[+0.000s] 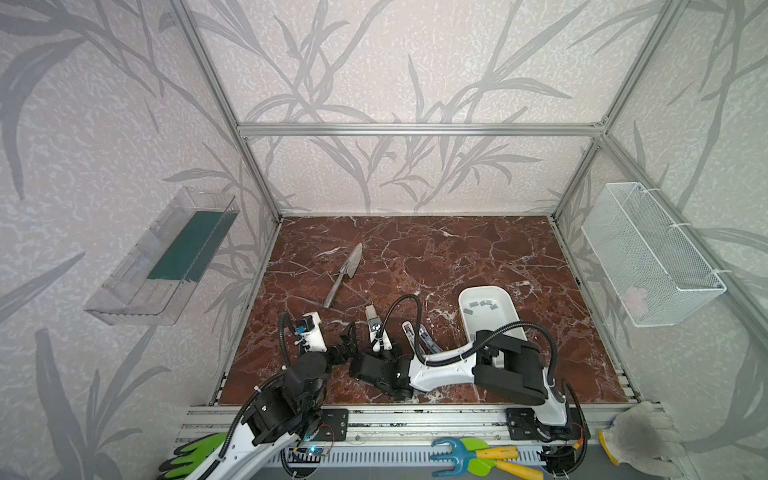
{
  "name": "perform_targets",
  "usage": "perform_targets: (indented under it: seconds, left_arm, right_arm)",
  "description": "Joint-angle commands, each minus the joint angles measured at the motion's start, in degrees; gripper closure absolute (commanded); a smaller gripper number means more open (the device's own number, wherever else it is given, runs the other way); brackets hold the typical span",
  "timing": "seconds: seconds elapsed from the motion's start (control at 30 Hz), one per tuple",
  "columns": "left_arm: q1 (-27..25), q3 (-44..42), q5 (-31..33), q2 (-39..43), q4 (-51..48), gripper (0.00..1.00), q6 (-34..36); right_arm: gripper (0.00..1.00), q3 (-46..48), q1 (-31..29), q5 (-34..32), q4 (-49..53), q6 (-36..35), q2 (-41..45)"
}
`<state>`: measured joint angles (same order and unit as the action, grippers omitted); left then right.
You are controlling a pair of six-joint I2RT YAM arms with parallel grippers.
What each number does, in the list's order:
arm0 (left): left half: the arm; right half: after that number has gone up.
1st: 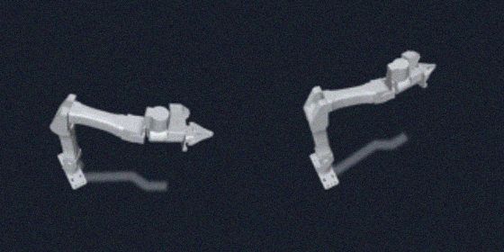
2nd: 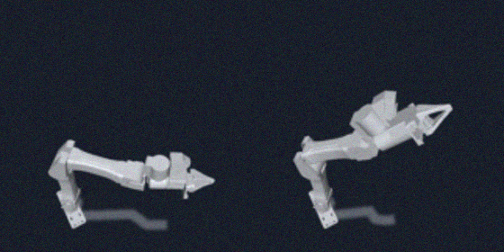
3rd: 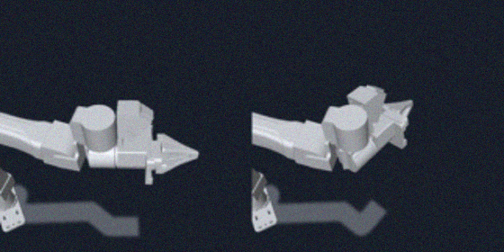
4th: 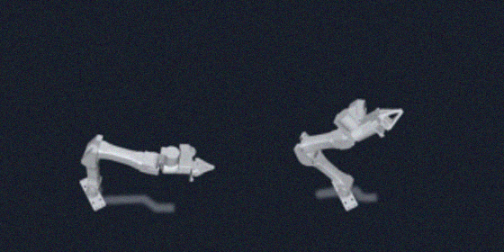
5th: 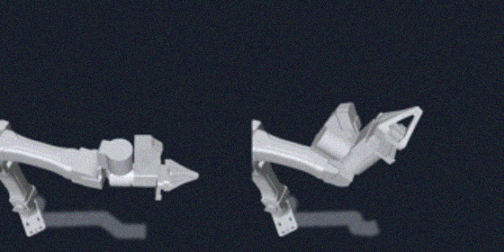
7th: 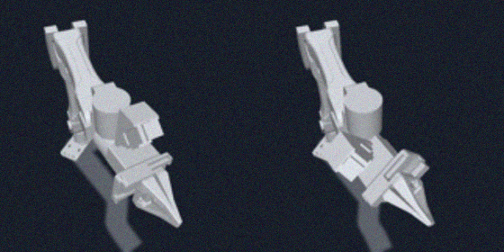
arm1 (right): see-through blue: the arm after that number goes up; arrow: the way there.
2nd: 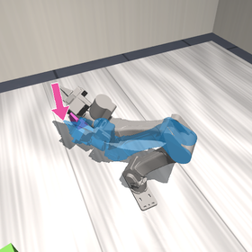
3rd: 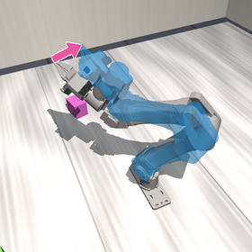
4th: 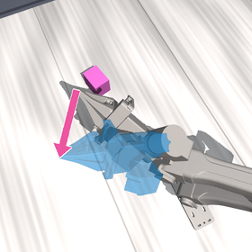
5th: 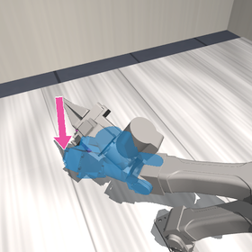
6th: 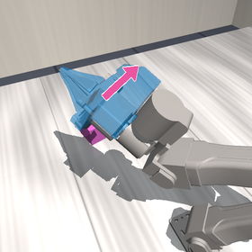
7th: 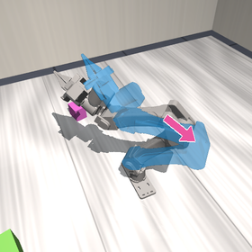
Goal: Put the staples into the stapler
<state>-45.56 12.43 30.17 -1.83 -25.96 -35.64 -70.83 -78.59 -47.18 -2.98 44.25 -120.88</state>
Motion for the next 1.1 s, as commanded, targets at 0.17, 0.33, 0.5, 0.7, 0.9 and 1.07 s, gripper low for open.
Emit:
perform_targets:
  seconds: [0.17, 0.33, 0.5, 0.7, 0.9, 1.07]
  left_arm:
    - [0.25, -0.47, 1.96, 0.07, -1.47, 0.01, -1.01]
    - [0.30, -0.09, -0.65, -0.20, -1.45, 0.40, -2.80]
    - [0.30, 2.74, -0.80, -11.27, 0.10, 0.01, -11.66]
    - [0.29, 7.29, -4.95, -28.82, 5.82, 0.01, -14.58]
    - [0.36, 7.66, -8.11, -32.80, 14.88, 0.01, -3.81]
    - [0.39, 7.99, -10.13, -32.88, 16.90, 0.01, -2.69]
  right_arm:
    - [0.37, 5.46, 0.08, 3.82, -4.83, -11.02, 9.32]
    - [0.28, 9.73, -1.01, 4.12, -6.30, -15.84, 18.41]
    - [0.25, 15.54, -1.28, 5.11, -6.16, -17.53, 28.64]
    - [0.27, 23.56, -1.14, 0.43, -1.81, -17.55, 40.93]
    - [0.39, 34.73, 1.75, 0.77, -1.36, -15.77, 49.94]
    - [0.47, 40.94, 3.54, 12.38, -8.77, -19.15, 50.08]
